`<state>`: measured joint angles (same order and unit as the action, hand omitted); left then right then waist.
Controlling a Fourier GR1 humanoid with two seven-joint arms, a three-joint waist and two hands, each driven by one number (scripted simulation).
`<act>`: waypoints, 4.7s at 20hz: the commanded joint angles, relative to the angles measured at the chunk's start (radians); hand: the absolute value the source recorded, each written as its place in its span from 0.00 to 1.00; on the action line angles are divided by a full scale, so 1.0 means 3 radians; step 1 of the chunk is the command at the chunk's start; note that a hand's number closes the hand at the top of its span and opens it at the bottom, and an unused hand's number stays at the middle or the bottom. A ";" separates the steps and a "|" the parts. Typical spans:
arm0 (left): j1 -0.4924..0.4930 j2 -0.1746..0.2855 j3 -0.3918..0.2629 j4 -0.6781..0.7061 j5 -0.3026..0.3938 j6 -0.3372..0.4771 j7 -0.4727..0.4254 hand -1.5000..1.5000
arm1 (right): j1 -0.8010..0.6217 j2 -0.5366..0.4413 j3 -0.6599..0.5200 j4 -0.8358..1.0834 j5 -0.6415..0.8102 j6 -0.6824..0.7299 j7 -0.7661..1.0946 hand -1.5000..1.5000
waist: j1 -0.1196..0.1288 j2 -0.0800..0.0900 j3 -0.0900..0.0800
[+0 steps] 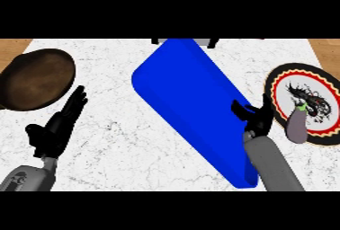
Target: Pick the eggplant from the tray and place it in the plate
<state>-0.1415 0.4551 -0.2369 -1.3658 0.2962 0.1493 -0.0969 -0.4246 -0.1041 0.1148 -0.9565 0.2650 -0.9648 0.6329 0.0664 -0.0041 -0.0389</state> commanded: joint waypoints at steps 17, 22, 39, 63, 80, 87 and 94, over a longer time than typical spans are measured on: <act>0.0029 -0.0044 0.0065 0.0180 0.0027 -0.0062 -0.0095 0.50 | -0.1830 0.0341 0.0059 0.1574 0.0618 0.1557 0.2844 0.00 | -0.0107 -0.0008 0.0104; 0.0139 -0.0069 0.0065 0.0183 -0.0017 -0.0024 -0.0192 0.50 | -0.2155 0.0345 -0.0117 0.2120 0.0311 0.1728 0.2854 0.00 | -0.0092 -0.0019 0.0110; 0.0046 -0.0082 0.0144 0.0251 -0.0023 -0.0127 -0.0180 0.50 | -0.2709 0.0347 -0.0334 0.3186 -0.0101 0.1998 0.2853 0.00 | -0.0111 -0.0018 0.0124; -0.0063 -0.0248 0.0154 0.0365 -0.0184 -0.0103 -0.0204 0.50 | -0.2525 0.0343 -0.0247 0.3188 0.0038 0.2203 0.2399 1.00 | -0.0051 -0.0004 0.0126; 0.0589 -0.0102 0.0524 0.0399 -0.0019 0.0069 -0.0381 0.50 | -0.0937 -0.1645 0.0422 0.2222 0.0691 0.1373 -0.1263 1.00 | -0.0886 -0.0213 0.0110; 0.0687 -0.0113 0.0490 0.0250 -0.0023 0.0041 -0.0403 0.50 | -0.0606 -0.2280 0.0150 0.1494 0.0425 0.1115 -0.1801 1.00 | -0.0790 -0.0172 0.0106; 0.0745 -0.0054 0.0456 0.0106 0.0004 -0.0099 -0.0364 0.50 | -0.0148 -0.2640 -0.0046 0.0552 0.0061 0.1414 -0.1828 1.00 | -0.0666 -0.0132 0.0104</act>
<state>0.0703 0.4402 -0.0918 -1.3246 0.2916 0.1420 -0.2054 -0.5298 -0.8378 0.1286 -0.6466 0.3363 -0.5819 0.0977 -0.1447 -0.0492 -0.0067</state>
